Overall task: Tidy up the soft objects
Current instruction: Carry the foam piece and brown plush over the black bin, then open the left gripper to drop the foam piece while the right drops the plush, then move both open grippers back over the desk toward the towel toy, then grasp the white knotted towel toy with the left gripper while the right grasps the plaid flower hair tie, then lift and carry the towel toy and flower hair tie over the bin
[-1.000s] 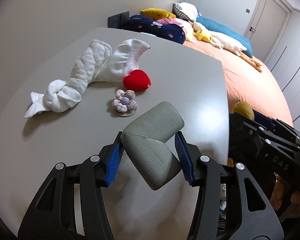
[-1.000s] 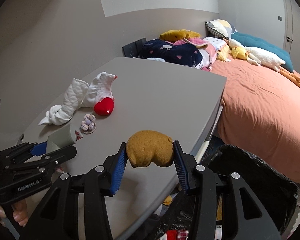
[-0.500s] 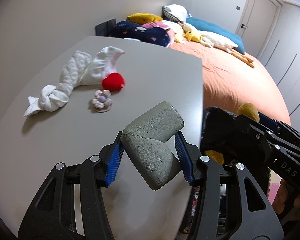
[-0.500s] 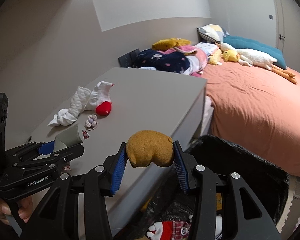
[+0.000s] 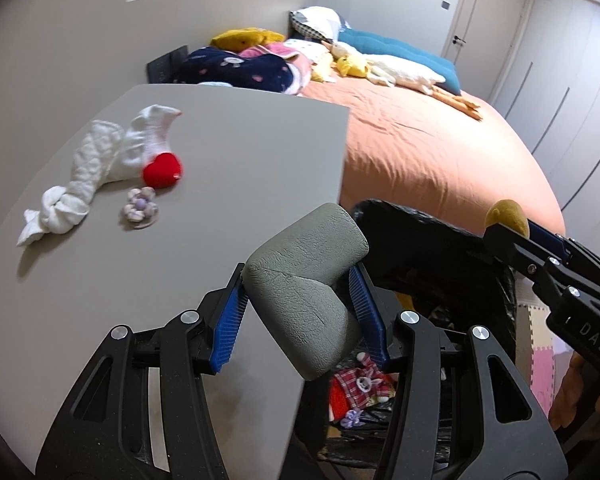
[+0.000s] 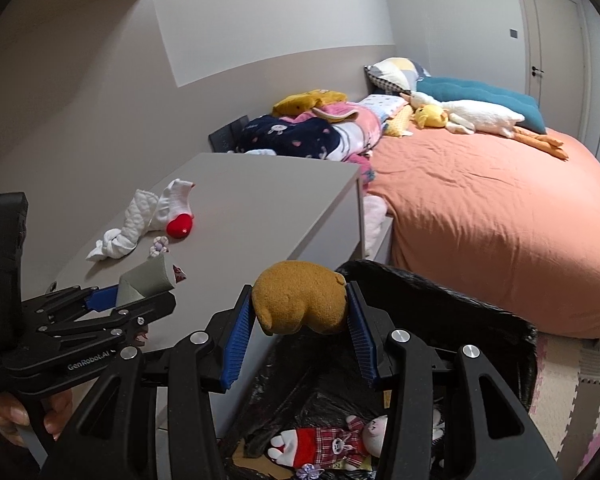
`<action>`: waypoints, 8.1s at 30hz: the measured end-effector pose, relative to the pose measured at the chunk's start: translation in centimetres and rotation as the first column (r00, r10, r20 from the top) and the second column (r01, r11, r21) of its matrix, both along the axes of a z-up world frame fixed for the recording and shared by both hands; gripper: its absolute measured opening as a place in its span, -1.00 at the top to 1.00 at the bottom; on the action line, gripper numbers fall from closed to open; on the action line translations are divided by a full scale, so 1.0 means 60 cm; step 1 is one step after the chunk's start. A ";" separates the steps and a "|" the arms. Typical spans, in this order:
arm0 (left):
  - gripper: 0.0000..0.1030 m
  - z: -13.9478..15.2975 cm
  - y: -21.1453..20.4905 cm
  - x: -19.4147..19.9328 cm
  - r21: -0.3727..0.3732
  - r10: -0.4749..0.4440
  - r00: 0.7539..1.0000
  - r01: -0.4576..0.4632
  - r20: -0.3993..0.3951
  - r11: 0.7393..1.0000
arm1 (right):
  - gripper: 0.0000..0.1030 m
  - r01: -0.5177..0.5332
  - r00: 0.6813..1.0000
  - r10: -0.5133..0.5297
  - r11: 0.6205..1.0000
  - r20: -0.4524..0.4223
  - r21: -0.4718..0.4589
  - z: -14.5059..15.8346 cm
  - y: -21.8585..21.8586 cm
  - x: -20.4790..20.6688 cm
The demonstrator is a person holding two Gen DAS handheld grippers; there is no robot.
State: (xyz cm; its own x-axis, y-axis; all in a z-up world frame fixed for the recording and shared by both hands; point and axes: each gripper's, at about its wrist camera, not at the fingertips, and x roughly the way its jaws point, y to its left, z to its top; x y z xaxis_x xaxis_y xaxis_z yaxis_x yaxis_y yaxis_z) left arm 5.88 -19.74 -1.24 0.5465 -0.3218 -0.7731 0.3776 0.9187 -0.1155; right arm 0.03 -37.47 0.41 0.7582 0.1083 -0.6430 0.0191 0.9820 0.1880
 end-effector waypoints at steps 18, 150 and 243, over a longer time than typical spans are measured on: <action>0.01 -0.008 -0.118 -0.032 0.013 -0.154 0.988 0.154 -0.016 0.988 | 0.09 0.137 0.991 -0.137 0.991 0.010 -0.003 -0.001 -0.103 -0.060; -0.87 -0.075 0.330 0.237 0.177 0.247 0.969 -0.242 -0.011 0.954 | -0.45 -0.303 0.938 0.304 0.952 -0.166 0.034 -0.116 0.329 0.289; -0.19 0.036 0.094 0.061 0.079 0.096 0.988 -0.106 0.119 0.991 | 0.60 -0.137 0.991 0.137 0.989 0.011 0.056 0.015 0.113 0.047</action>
